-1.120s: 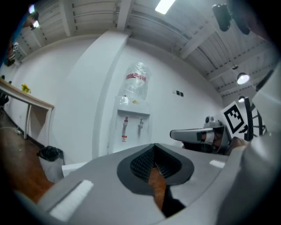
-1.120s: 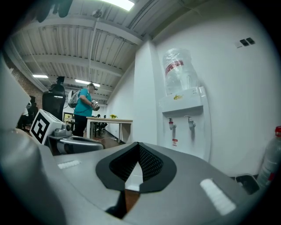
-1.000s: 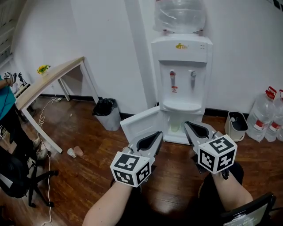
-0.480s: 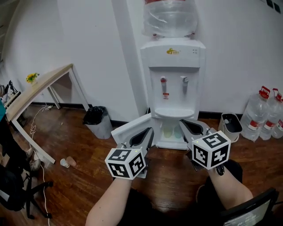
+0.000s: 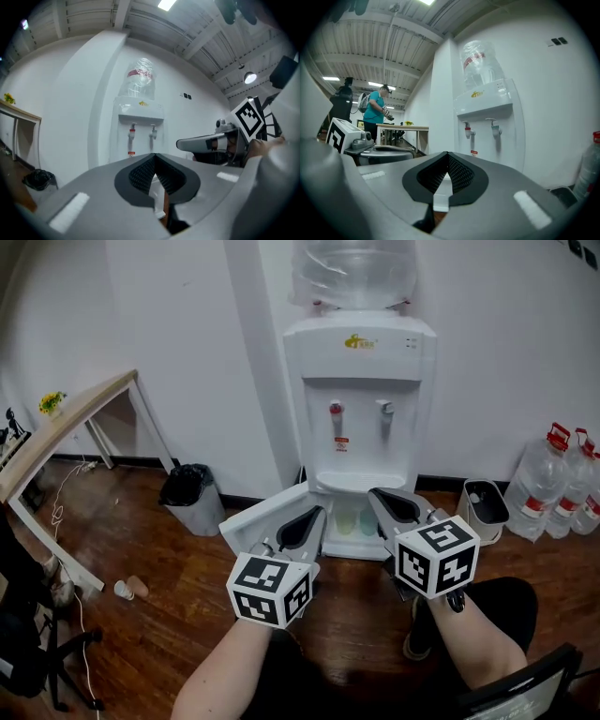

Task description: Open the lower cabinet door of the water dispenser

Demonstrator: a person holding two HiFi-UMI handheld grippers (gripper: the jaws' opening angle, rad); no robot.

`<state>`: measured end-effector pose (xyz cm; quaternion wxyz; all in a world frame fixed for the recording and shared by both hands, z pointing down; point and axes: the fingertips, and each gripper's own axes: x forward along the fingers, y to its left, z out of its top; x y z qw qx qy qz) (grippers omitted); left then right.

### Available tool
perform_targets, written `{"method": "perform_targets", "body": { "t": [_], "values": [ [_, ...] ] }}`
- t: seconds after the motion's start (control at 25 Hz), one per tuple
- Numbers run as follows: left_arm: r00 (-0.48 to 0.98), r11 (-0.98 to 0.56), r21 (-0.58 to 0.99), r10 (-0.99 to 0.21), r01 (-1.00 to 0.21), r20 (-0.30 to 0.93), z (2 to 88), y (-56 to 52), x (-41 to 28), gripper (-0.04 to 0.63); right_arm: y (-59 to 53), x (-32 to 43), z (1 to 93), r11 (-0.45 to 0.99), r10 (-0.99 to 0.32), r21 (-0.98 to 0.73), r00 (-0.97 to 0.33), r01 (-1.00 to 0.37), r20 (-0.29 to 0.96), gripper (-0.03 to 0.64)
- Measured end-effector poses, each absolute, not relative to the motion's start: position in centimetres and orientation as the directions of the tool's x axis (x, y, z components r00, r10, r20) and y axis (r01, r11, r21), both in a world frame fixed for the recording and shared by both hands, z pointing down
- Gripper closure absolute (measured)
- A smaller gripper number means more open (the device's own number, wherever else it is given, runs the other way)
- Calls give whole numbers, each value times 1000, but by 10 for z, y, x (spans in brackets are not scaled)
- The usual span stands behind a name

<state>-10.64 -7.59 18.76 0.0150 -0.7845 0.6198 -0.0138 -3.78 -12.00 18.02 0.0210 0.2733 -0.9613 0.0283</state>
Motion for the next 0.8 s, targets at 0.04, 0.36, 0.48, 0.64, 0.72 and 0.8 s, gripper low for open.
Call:
{"method": "perform_targets", "body": {
  "t": [0.04,0.36,0.48,0.64,0.72,0.8],
  "values": [
    [233,-233,-33,-972,-972,7,191,-80,-111,573,-126,-40,182,848,-526,-50,-849,-528,54,614],
    [263,-263,15,-965,-965,17,210,-121,-134,595,-162,-56,193,839,-541,-48,-840,-543,48,614],
    [277,-277,10,-961,-961,8,210,-133,-136,595,-174,-59,194,833,-549,-50,-834,-551,44,614],
    [302,-302,-13,-953,-953,16,216,-142,-136,594,-192,-62,203,821,-566,-63,-823,-568,49,614],
    [303,-303,-34,-953,-952,10,216,-147,-136,594,-198,-69,205,833,-548,-52,-835,-550,50,614],
    [312,-312,-35,-950,-949,23,214,-155,-126,594,-200,-68,208,836,-544,-48,-837,-547,54,614]
  ]
}}
